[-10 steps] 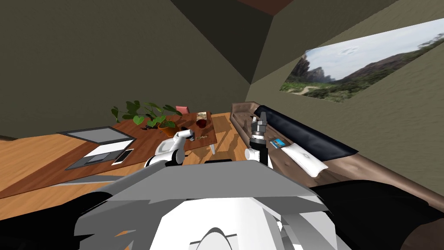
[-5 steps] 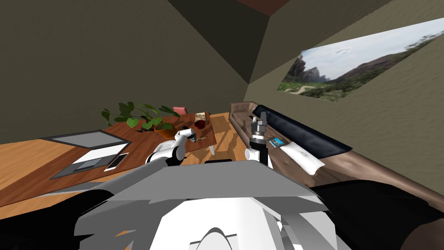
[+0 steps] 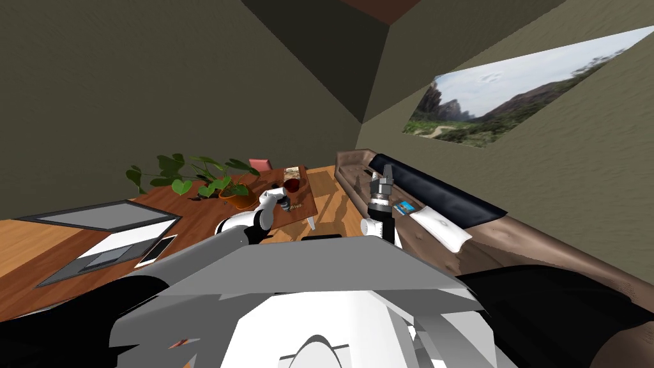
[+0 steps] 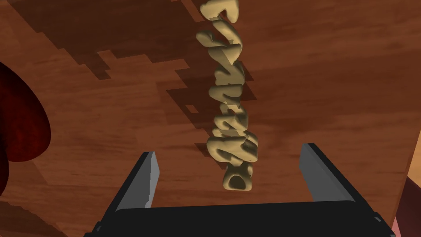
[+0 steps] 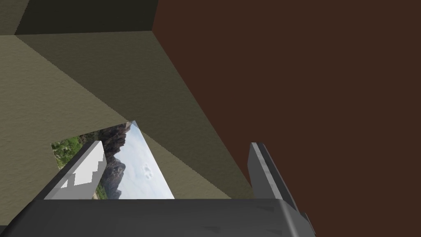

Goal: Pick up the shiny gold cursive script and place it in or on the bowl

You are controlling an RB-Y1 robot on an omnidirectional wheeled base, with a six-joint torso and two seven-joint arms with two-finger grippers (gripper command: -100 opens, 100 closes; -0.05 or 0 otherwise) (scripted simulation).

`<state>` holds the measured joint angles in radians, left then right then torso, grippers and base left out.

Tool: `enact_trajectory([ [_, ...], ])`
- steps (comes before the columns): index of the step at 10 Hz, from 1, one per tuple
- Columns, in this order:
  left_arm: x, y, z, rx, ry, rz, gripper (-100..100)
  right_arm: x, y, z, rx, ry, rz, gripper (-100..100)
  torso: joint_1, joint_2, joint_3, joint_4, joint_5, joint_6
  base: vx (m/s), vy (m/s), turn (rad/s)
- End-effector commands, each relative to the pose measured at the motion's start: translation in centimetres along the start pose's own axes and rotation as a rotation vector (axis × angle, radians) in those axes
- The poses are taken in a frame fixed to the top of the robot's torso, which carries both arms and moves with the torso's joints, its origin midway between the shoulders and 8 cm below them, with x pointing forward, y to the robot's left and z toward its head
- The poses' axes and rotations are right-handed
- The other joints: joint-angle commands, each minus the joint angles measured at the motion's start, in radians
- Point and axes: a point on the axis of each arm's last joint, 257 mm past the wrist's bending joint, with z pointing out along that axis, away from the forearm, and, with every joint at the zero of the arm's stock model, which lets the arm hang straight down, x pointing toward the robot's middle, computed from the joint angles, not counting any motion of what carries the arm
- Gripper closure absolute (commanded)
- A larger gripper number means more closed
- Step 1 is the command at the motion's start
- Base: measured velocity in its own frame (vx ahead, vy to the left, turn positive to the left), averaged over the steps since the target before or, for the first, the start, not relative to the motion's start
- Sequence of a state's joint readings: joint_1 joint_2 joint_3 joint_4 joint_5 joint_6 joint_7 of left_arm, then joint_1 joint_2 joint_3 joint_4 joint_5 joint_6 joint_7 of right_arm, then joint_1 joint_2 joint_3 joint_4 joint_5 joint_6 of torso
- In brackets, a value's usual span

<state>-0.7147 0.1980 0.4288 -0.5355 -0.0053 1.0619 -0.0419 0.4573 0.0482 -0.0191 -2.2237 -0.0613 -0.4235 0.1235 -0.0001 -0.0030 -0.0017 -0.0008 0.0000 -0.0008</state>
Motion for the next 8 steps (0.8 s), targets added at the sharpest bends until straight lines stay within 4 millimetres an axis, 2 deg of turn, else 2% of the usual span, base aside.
enact_trajectory([
  [1,0.1,0.3,0.0,-0.02,0.001,-0.002,-100,0.0,0.0,0.0,0.0,0.0,0.0,0,0.0,0.0,0.0,0.0,0.0,0.0,0.022,0.008,-0.022],
  [3,0.1,0.4,-0.1,-0.028,0.002,-0.003,-100,0.0,0.0,0.0,0.0,0.0,0.0,0,0.0,0.002,0.001,0.0,0.0,0.0,0.01,0.003,-0.016],
  [4,0.1,0.5,-0.1,-0.03,0.002,-0.004,0,0.0,0.0,0.0,0.0,0.0,0.0,0,0.0,0.003,0.001,0.001,0.0,0.0,0.0,0.0,0.0],
  [5,0.2,1.3,0.8,-0.03,0.002,-0.004,-100,0.0,0.0,0.0,0.0,0.0,0.0,0,0.0,0.003,0.002,0.001,0.0,0.0,0.03,0.007,-0.006],
  [8,0.3,2.3,1.8,-0.03,0.003,-0.005,-100,0.0,0.0,0.0,0.0,0.0,0.0,0,0.0,0.001,0.0,0.0,0.0,0.0,0.04,0.012,-0.004],
])
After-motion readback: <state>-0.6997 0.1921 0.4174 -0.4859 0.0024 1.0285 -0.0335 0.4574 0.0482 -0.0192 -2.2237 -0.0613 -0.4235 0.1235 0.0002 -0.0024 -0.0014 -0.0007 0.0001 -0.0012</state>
